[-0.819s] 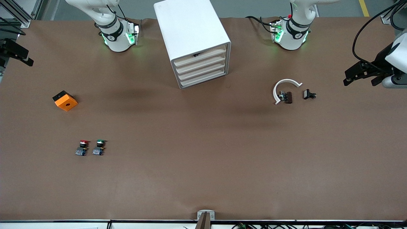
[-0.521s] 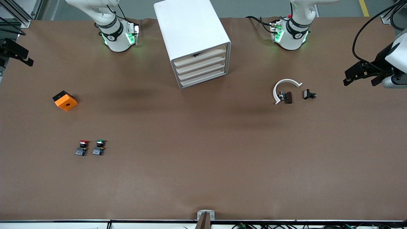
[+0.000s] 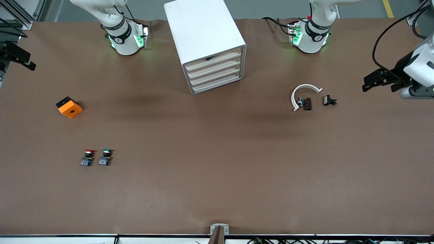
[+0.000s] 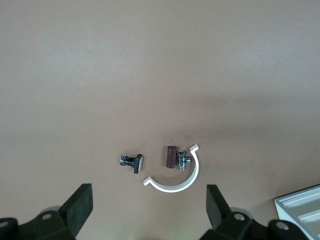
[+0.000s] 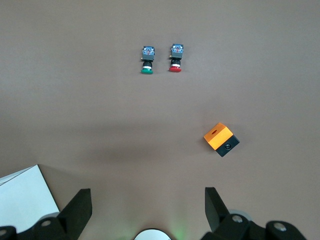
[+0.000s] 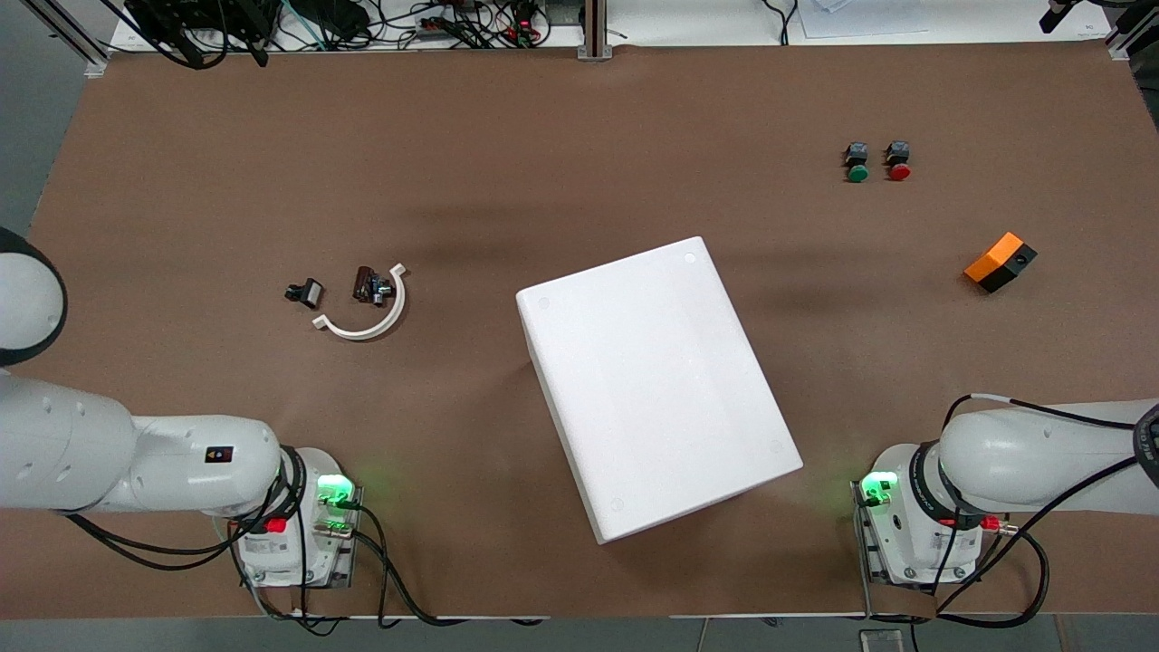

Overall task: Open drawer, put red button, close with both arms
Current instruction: 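Reach the left gripper toward the white cabinet's drawer handle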

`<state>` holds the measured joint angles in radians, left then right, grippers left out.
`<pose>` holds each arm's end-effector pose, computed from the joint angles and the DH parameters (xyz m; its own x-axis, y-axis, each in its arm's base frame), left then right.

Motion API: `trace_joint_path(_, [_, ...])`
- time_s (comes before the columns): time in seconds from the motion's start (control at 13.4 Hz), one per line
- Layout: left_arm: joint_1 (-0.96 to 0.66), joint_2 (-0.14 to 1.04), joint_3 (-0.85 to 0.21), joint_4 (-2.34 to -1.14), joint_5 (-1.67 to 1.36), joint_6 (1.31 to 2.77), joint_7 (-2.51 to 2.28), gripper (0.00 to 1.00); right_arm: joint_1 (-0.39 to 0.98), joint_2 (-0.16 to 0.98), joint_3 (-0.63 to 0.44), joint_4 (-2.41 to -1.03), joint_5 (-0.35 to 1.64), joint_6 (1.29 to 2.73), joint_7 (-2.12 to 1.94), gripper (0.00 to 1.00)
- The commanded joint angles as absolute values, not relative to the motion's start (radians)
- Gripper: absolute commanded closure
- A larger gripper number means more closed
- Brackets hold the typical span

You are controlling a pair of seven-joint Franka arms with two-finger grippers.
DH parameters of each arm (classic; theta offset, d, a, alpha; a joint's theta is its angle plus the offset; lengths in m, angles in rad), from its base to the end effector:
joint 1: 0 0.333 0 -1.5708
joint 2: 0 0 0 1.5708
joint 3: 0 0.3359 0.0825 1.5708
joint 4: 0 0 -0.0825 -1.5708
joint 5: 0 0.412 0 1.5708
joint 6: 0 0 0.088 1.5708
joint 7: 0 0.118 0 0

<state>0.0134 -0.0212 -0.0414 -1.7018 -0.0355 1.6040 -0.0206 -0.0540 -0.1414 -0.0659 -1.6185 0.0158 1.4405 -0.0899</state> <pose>0.5723 -0.0203 0.5831 0.9970 -0.0061 -0.0773 -0.0035 -0.9995 0.0328 0.5167 -0.0631 0.6766 0.9990 -0.0269 -0.0345 -0.0279 -0.9992 -0.0282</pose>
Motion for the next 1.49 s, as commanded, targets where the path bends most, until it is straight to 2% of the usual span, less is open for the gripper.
trace_joint_path(0.0, [0.011,0.052,-0.046,-1.683,-0.029,1.594,-0.037,0.00,-0.066,-0.169,-0.054,-1.643,0.012,1.443,-0.095,0.00])
trace_joint_path(0.52, [-0.124,0.250,-0.067,-1.678,-0.038,1.689,-0.296,0.00,-0.064,-0.169,-0.054,-1.643,0.009,1.443,-0.095,0.00])
trace_joint_path(0.89, [-0.262,0.397,-0.074,-1.638,-0.090,1.714,-0.719,0.00,-0.064,-0.169,-0.054,-1.644,0.008,1.443,-0.095,0.00])
trace_joint_path(1.19, [-0.318,0.532,-0.093,-1.566,-0.349,1.706,-1.127,0.00,-0.064,-0.167,-0.054,-1.643,0.008,1.443,-0.095,0.00])
trace_joint_path(1.41, [-0.314,0.635,-0.094,-1.474,-0.562,1.637,-1.363,0.00,-0.067,-0.163,-0.054,-1.635,0.008,1.443,-0.095,0.00])
